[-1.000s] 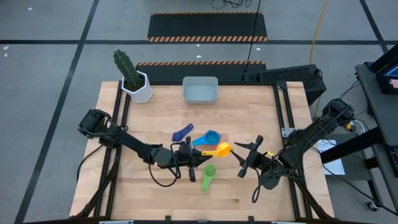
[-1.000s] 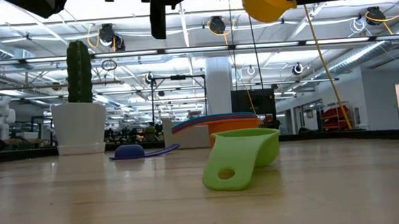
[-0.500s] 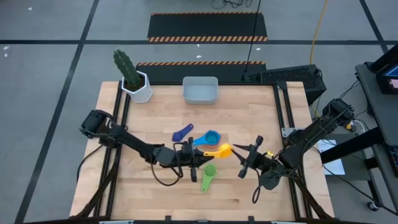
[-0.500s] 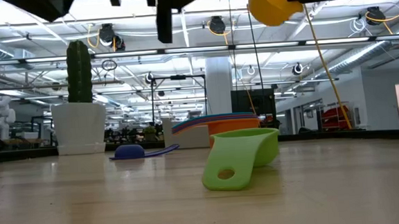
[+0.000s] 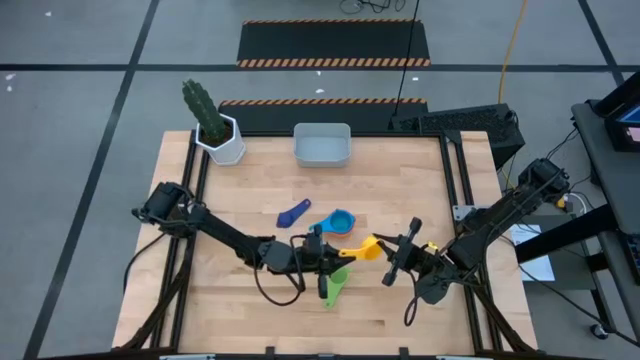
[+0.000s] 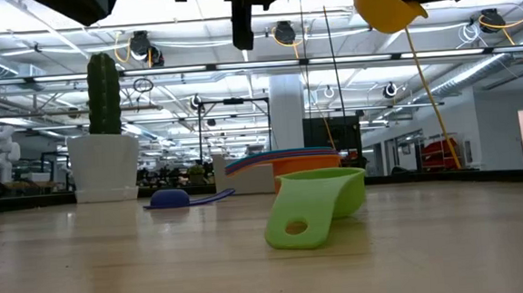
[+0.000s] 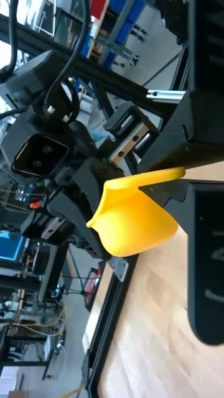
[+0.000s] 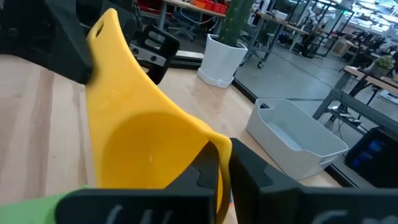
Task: Nest measuring cups in basket
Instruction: Stack the yellow measuring cup on top of the light blue measuring cup
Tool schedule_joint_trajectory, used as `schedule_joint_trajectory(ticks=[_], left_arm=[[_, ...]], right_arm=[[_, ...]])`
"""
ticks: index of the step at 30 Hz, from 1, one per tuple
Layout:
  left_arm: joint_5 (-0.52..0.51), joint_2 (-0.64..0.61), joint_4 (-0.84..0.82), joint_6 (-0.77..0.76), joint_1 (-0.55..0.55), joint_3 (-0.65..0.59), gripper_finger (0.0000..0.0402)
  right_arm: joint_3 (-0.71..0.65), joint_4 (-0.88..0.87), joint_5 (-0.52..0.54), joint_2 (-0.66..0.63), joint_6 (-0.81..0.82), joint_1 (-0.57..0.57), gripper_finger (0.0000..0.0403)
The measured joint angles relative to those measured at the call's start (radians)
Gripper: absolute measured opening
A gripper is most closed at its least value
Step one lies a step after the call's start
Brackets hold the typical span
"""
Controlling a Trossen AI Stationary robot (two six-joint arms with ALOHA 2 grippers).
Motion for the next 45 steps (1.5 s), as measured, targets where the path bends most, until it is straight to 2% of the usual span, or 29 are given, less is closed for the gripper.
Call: schedule_joint_trajectory(ticks=[4, 9, 12, 16, 20, 26, 30, 34, 39, 45], left_arm=[[0.014, -0.002, -0.029, 0.009, -0.002, 0.0, 0.0044], [-0.003, -0.041, -0.159, 0.034, -0.018, -0.001, 0.0108], [-0.077, -0.103, -0.289, 0.062, -0.034, -0.001, 0.0149], [-0.087, -0.185, -0.477, 0.074, -0.068, -0.001, 0.0188], [-0.12, -0.263, -0.608, 0.088, -0.115, -0.001, 0.0201], [-0.213, -0.316, -0.748, 0.141, -0.196, -0.001, 0.0192], [-0.253, -0.317, -0.751, 0.215, -0.239, -0.001, 0.0181], [-0.26, -0.302, -0.686, 0.298, -0.266, -0.001, 0.0183], [-0.272, -0.249, -0.59, 0.446, -0.274, -0.001, 0.0209], [-0.272, -0.181, -0.509, 0.586, -0.269, 0.002, 0.025]], right_arm=[[0.0, -0.006, -0.003, -0.001, 0.004, 0.0, 0.0008], [-0.001, -0.001, -0.067, -0.031, 0.01, 0.002, 0.0002], [-0.001, -0.01, -0.123, -0.047, 0.037, 0.001, 0.0002], [-0.001, -0.036, -0.157, -0.056, 0.065, 0.001, 0.0001], [-0.001, -0.085, -0.238, -0.069, 0.107, -0.015, 0.0001], [0.001, -0.14, -0.379, -0.087, 0.197, -0.047, 0.0001], [0.001, -0.181, -0.47, -0.086, 0.243, -0.06, 0.0001], [0.0, -0.223, -0.539, -0.086, 0.284, -0.077, 0.0001], [0.0, -0.232, -0.628, -0.076, 0.329, -0.086, 0.0001], [-0.001, -0.228, -0.658, -0.066, 0.33, -0.086, 0.0006]])
